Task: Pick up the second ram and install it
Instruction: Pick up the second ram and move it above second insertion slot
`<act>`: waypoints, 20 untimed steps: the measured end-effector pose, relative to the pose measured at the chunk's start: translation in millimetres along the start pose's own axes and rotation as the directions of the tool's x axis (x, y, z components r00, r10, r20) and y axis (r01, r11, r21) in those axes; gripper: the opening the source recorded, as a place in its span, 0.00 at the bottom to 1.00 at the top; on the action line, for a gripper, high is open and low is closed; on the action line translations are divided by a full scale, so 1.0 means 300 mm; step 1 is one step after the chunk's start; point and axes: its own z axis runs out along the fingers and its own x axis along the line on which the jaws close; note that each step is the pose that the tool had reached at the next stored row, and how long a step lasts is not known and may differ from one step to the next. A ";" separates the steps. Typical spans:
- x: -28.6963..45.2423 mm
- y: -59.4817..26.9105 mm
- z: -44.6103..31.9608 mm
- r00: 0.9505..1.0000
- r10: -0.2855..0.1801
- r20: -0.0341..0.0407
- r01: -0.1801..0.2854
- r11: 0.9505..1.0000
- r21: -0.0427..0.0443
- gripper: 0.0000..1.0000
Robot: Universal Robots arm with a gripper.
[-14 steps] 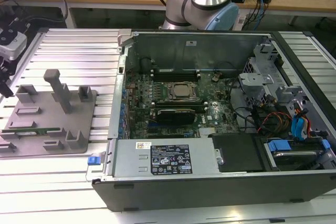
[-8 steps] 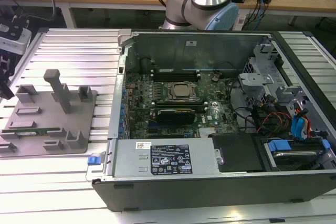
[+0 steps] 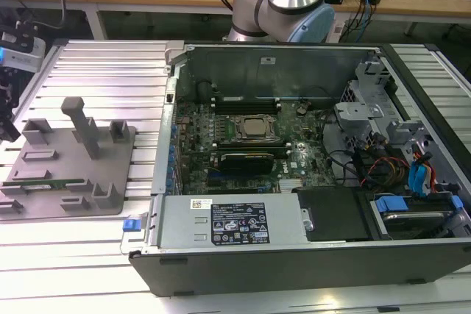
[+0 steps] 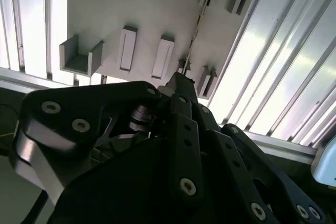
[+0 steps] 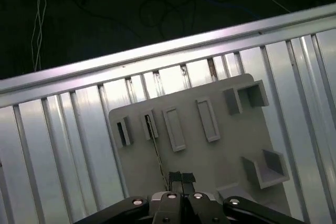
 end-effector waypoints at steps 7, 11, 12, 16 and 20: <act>0.002 -0.001 0.018 1.000 -0.024 0.000 0.024 1.000 0.005 0.08; 0.006 -0.003 0.033 0.998 -0.058 -0.001 0.058 0.998 0.004 0.08; 0.009 -0.004 0.040 0.997 -0.071 -0.002 0.071 0.997 0.004 0.08; 0.025 -0.009 0.071 0.993 -0.122 -0.004 0.122 0.993 0.003 0.08; 0.030 -0.011 0.100 0.987 -0.161 -0.005 0.161 0.987 0.002 0.08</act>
